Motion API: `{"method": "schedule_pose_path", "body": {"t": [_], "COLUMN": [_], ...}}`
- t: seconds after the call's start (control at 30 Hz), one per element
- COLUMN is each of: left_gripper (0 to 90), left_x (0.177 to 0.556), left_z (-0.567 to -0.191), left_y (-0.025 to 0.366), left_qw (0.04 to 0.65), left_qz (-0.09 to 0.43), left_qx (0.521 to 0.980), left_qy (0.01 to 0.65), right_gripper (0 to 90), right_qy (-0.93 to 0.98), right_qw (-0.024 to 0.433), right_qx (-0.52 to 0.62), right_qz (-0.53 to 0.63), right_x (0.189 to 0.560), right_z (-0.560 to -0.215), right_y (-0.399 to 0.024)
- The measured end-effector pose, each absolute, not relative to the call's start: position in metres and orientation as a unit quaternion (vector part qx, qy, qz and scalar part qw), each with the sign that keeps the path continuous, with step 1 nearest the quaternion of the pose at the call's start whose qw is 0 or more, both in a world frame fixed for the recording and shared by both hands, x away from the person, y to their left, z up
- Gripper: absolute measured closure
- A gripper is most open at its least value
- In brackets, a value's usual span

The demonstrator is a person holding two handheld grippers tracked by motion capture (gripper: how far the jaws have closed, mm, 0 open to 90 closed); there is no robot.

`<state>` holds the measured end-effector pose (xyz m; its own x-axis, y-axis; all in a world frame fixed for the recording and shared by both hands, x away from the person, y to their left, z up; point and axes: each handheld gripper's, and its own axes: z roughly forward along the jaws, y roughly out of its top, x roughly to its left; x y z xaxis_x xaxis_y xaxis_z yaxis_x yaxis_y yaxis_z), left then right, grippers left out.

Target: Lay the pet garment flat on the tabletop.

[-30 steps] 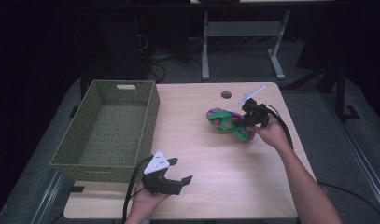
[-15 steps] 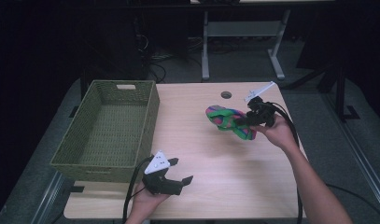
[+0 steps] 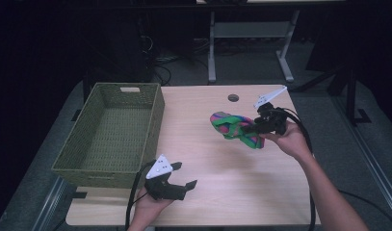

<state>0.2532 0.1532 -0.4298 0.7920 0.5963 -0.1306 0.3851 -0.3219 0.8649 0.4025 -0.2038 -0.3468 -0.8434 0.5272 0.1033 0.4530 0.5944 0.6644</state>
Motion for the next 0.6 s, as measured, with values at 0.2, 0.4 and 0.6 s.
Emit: {"method": "schedule_pose_path", "body": {"t": [0.2,0.4,0.6], "left_gripper": [16.5,16.6,16.5], "left_x": [0.253,0.253,0.254], "left_z": [-0.43,-0.43,-0.431], "left_y": [0.154,0.154,0.153], "left_qw": [0.496,0.496,0.493], "left_qz": [0.109,0.107,0.107], "left_qx": [0.805,0.805,0.806], "left_qy": [0.307,0.307,0.31], "right_gripper": [75.3,75.3,75.2], "right_qy": [0.894,0.896,0.896], "right_qw": [0.053,0.049,0.054], "right_qx": [0.266,0.262,0.256], "right_qz": [0.356,0.355,0.359], "right_x": [0.391,0.385,0.378], "right_z": [-0.345,-0.348,-0.346], "right_y": [-0.204,-0.206,-0.209]}}
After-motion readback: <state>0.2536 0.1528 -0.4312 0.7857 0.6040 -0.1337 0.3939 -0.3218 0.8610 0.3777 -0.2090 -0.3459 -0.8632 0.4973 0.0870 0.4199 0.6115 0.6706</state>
